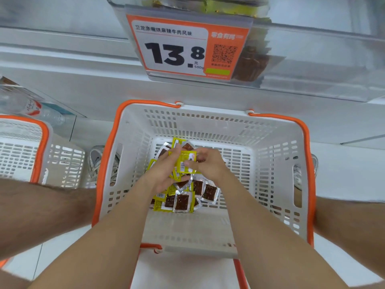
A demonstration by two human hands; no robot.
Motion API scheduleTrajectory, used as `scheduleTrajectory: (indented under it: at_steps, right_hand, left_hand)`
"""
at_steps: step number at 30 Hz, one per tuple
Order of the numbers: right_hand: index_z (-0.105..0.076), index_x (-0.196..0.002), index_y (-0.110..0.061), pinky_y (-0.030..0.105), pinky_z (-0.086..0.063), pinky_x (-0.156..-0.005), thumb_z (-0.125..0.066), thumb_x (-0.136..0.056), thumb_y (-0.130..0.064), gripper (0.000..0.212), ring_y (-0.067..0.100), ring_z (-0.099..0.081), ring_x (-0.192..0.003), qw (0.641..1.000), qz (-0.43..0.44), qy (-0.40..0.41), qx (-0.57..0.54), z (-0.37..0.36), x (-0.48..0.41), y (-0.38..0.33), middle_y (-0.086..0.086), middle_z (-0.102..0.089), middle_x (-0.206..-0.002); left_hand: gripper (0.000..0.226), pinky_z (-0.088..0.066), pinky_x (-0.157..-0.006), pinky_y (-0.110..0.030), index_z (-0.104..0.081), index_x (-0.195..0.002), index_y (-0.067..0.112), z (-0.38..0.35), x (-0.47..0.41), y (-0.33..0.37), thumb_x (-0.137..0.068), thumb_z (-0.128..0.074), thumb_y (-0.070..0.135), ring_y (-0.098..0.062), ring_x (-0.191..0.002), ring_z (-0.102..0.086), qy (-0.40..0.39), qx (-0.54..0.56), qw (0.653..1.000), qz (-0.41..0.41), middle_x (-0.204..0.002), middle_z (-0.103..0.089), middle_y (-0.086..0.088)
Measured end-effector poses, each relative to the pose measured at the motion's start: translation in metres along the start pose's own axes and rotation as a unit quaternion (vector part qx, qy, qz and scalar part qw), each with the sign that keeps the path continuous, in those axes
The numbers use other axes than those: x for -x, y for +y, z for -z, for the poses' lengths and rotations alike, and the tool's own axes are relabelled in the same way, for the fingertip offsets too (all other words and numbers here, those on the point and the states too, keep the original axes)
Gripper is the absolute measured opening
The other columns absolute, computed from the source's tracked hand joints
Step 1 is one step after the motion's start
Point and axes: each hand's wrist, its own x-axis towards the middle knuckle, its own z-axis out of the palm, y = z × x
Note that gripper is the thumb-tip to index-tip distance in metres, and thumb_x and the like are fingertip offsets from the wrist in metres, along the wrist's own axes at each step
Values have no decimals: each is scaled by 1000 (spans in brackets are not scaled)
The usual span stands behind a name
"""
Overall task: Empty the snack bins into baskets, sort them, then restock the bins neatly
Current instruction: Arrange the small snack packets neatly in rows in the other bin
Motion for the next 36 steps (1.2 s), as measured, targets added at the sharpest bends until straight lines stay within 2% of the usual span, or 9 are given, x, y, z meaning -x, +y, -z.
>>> scheduleTrajectory:
  at_steps: [5, 7, 11, 16, 24, 28, 30, 32, 36]
  right_hand:
    - [-72, -109, -15, 30, -57, -76, -90, -81, -24, 35, 18, -75, -83, 995, -35, 94, -14, -21, 2, 19, 6, -77, -98]
    - [-72, -113, -15, 37, -58, -85, -83, -87, -22, 29, 12, -70, -83, 984, -36, 147, 99, -23, 5, 39, 2, -73, -105]
    - [-50, -141, -27, 43, -55, -93, -79, -87, -41, 62, 27, -65, -101, 948, -19, 69, 311, -45, 3, 53, 4, -45, -131]
    - [-52, -138, -22, 44, -49, -104, -78, -88, -45, 61, 32, -54, -118, 938, -5, 9, 347, -54, -2, 56, 7, -37, -134]
    - [-59, -128, -12, 29, -48, -84, -82, -87, -20, 47, 24, -62, -115, 970, -28, 14, 242, -44, -3, 54, 5, -62, -127]
    - [-70, -96, -10, 26, -43, -72, -75, -95, -18, 10, 16, -59, -76, 987, -37, 112, 111, -16, 1, 35, -2, -61, -80]
    - [-61, -78, -15, 30, -39, -66, -70, -99, -21, 24, 13, -48, -63, 988, -20, 146, 40, -3, 8, 16, -5, -49, -68]
    - [-58, -77, -14, 30, -41, -64, -67, -102, -24, 29, 18, -51, -65, 987, 8, 155, -31, 6, 20, -6, -1, -55, -72]
    - [-70, -106, -9, 40, -59, -65, -73, -98, -31, 24, 22, -72, -80, 980, 50, 131, -140, 14, 44, -47, 7, -74, -101]
  left_hand:
    - [12, -62, -74, -46, -68, -115, 23, 13, 0, 0, -105, -60, 22, -35, -97, -75, 95, -64, 992, -60, -123, -71, -16]
    - [13, -63, -73, -46, -67, -111, 26, 19, -2, -4, -107, -57, 20, -37, -97, -72, 137, -93, 981, -98, -117, -69, -13]
    - [16, -56, -59, -36, -66, -116, 24, 29, 0, -10, -107, -55, 17, -28, -83, -61, 140, -82, 980, -111, -104, -62, -13]
    - [23, -49, -58, -32, -65, -118, 24, 30, 0, -12, -105, -49, 13, -26, -80, -54, 148, -100, 978, -105, -100, -61, -12]
    - [27, -65, -74, -47, -66, -115, 29, 30, 8, -7, -103, -51, 10, -38, -99, -73, 141, -65, 982, -106, -123, -65, -11]
    - [27, -54, -71, -45, -71, -116, 24, 26, 15, 5, -100, -55, 9, -34, -89, -75, 92, -30, 992, -86, -120, -70, -18]
    - [27, -49, -71, -45, -71, -115, 20, 20, 22, 16, -97, -55, 10, -34, -86, -73, 67, 5, 996, -56, -112, -72, -19]
    - [23, -50, -69, -41, -69, -112, 21, 13, 31, 26, -97, -54, 15, -32, -84, -71, 35, 40, 998, -34, -108, -69, -17]
    - [27, -58, -77, -45, -68, -118, 21, -2, 51, 44, -98, -51, 19, -32, -86, -72, 1, 69, 997, -33, -112, -67, -16]
